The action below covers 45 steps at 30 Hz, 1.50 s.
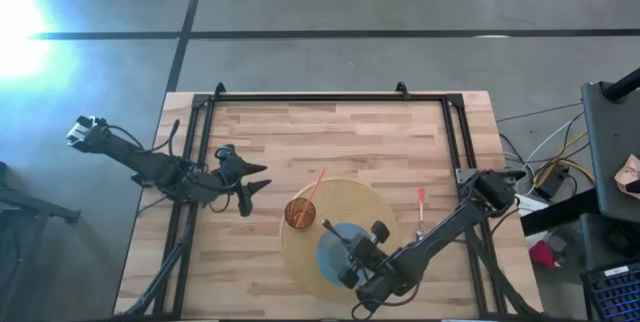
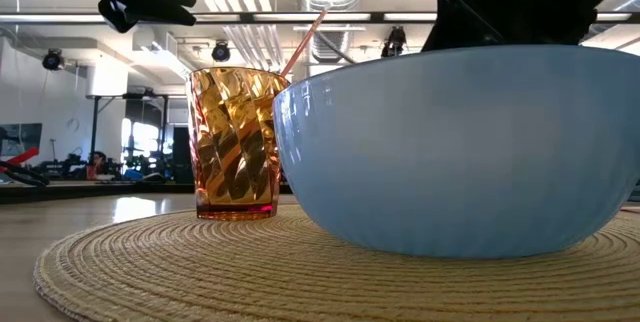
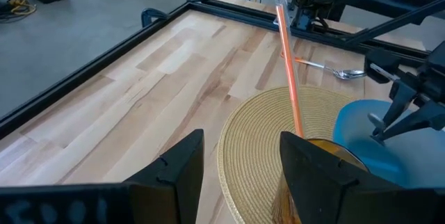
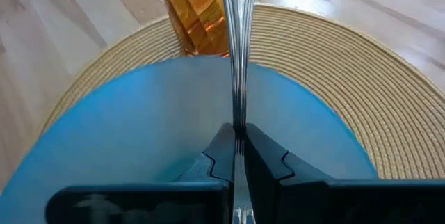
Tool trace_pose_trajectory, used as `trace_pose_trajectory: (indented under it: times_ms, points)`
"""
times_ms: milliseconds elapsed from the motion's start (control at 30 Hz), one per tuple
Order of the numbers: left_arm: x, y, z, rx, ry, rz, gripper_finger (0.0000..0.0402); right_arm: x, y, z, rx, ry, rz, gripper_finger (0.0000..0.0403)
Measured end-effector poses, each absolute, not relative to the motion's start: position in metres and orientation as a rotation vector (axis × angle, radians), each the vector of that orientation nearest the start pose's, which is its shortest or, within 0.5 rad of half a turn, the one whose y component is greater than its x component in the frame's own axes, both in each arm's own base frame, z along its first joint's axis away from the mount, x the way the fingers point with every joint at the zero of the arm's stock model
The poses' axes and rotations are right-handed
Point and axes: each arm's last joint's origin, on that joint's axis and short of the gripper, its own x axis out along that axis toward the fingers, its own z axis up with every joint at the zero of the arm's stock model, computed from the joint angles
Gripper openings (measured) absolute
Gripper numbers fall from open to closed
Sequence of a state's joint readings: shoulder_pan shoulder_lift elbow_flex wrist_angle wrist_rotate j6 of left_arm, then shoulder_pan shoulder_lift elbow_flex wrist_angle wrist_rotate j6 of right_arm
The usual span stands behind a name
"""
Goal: Pick & Place Utensil
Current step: Put the silver fork into the blue bowl
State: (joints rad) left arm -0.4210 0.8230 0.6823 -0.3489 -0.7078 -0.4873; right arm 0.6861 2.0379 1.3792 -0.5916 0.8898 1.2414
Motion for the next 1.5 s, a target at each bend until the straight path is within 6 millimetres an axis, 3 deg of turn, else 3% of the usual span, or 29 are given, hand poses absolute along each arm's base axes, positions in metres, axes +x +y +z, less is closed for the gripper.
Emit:
trace_pose_trajectory:
  times_ms: [767,1500]
  points:
    - [0.163,-0.053,0.28,-0.213,0.335,0.372,0.0181,0.33,0.223,0.149,0.164,0.694,-0.602,0.0013]
    - [0.163,-0.053,0.28,-0.213,0.335,0.372,0.0181,0.331,0.217,0.146,0.296,0.761,-0.628,0.0013]
